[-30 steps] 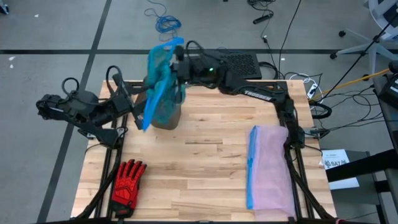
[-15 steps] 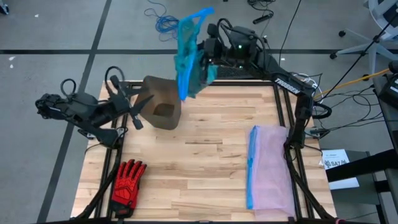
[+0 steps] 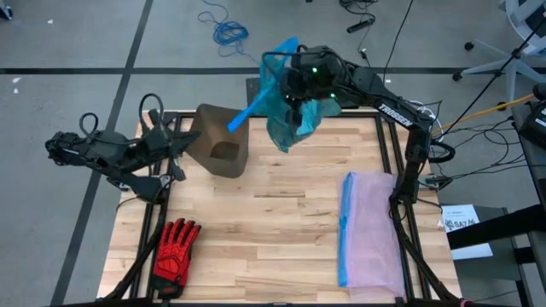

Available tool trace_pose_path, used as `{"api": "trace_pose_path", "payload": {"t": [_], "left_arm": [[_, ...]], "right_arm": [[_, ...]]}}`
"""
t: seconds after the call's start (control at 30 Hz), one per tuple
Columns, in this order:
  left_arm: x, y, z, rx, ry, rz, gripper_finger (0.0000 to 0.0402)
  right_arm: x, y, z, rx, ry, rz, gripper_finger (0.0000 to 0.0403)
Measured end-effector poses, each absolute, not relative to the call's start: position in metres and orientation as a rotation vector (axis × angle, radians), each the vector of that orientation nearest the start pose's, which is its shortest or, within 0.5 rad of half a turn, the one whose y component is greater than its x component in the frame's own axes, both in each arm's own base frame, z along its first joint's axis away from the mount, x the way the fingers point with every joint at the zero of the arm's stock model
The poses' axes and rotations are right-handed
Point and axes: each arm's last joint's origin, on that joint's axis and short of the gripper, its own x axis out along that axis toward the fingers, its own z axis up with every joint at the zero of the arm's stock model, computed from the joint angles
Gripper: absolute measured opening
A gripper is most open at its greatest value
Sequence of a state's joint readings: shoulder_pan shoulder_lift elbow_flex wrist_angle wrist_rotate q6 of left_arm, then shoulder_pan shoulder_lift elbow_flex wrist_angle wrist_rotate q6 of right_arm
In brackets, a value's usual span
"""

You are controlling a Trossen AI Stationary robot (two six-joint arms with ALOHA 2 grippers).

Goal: Place trash/remove bag and relplace
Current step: Remove the trash bag from the trash bin

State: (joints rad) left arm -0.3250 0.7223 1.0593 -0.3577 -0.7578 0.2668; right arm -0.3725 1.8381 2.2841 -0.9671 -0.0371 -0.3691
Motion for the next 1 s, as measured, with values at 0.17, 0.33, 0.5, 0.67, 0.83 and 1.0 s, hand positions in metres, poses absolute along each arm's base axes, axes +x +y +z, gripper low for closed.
{"api": "trace_pose_path", "payload": {"t": [0.17, 0.33, 0.5, 0.67, 0.83, 1.0], "left_arm": [[0.118, -0.019, 0.401, 0.262, 0.058, 0.429, 0.0001], [0.117, -0.019, 0.397, 0.254, 0.042, 0.431, 0.0001], [0.118, -0.019, 0.397, 0.252, 0.04, 0.431, 0.0001], [0.118, -0.019, 0.397, 0.25, 0.036, 0.432, 0.0], [0.122, -0.02, 0.396, 0.256, 0.046, 0.43, 0.0], [0.13, -0.022, 0.393, 0.273, 0.074, 0.432, 0.0]], "right_arm": [[0.34, -0.132, 0.447, -0.198, 0.689, -0.222, 0.0], [0.328, -0.127, 0.405, -0.19, 0.664, -0.233, 0.0], [0.286, -0.12, 0.358, -0.166, 0.567, -0.286, 0.0], [0.231, -0.119, 0.323, -0.134, 0.455, -0.423, 0.0], [0.195, -0.121, 0.288, -0.128, 0.357, -0.595, 0.0], [0.18, -0.133, 0.265, -0.166, 0.215, -0.728, 0.0]]}}
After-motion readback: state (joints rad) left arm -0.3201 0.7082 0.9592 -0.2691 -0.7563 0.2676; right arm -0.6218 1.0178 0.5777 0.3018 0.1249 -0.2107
